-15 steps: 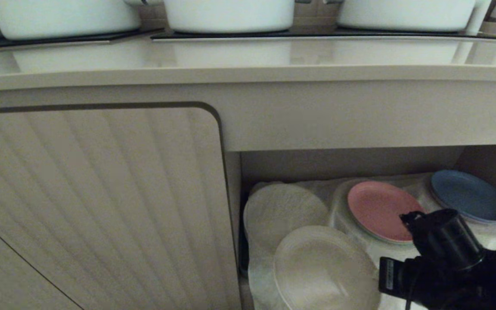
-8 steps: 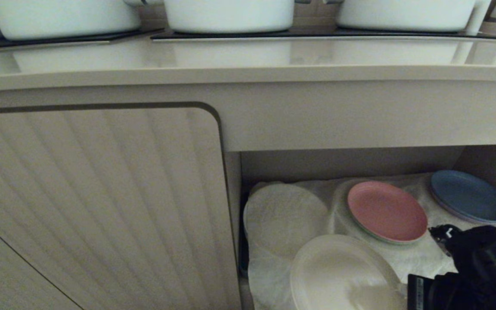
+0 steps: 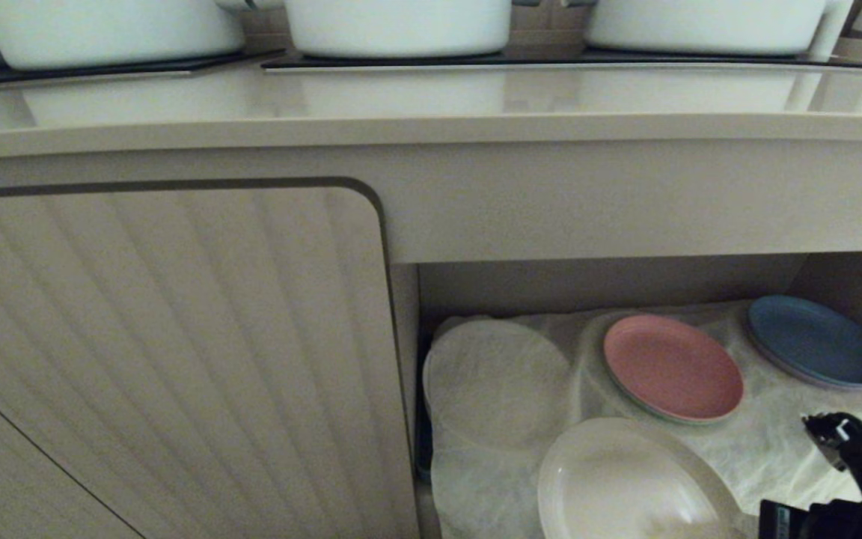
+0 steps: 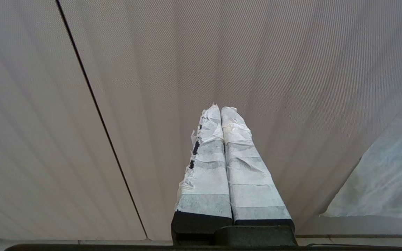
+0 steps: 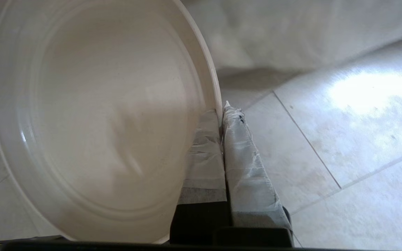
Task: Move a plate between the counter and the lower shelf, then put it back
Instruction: Put the plate
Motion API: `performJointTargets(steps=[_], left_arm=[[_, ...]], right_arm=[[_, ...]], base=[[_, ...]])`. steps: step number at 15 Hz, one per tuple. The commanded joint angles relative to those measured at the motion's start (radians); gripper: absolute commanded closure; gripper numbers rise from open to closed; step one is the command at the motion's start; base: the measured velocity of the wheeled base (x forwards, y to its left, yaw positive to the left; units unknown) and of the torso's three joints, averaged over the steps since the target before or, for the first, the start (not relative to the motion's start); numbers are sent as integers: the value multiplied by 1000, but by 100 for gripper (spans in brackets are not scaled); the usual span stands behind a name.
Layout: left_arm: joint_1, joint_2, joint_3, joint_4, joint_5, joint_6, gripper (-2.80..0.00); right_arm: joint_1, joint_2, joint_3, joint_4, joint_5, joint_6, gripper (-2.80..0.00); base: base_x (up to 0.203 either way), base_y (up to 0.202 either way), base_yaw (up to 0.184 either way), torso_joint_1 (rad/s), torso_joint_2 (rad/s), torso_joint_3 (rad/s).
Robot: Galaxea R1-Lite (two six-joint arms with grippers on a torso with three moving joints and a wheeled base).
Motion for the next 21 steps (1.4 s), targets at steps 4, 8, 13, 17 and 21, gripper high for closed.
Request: performJointTargets(steps=[4,8,13,17,21], left_arm=[[0,0,0,0,0,-1,0],[0,0,0,0,0,-1,0],[0,0,0,0,0,-1,0],[0,0,0,0,0,-1,0],[0,0,0,0,0,-1,0]], right_arm=[[-53,-71,87,1,-29,3,0],[-53,-156,91,50,-19,-25,0],[-48,-312,101,188,24,-59,0],[-32,-435,101,371,94,-136,0],[-24,-436,102,372,95,-133,0]], base=[[0,0,0,0,0,0],[0,0,0,0,0,0],[0,0,0,0,0,0],[0,0,0,0,0,0],[0,0,0,0,0,0]])
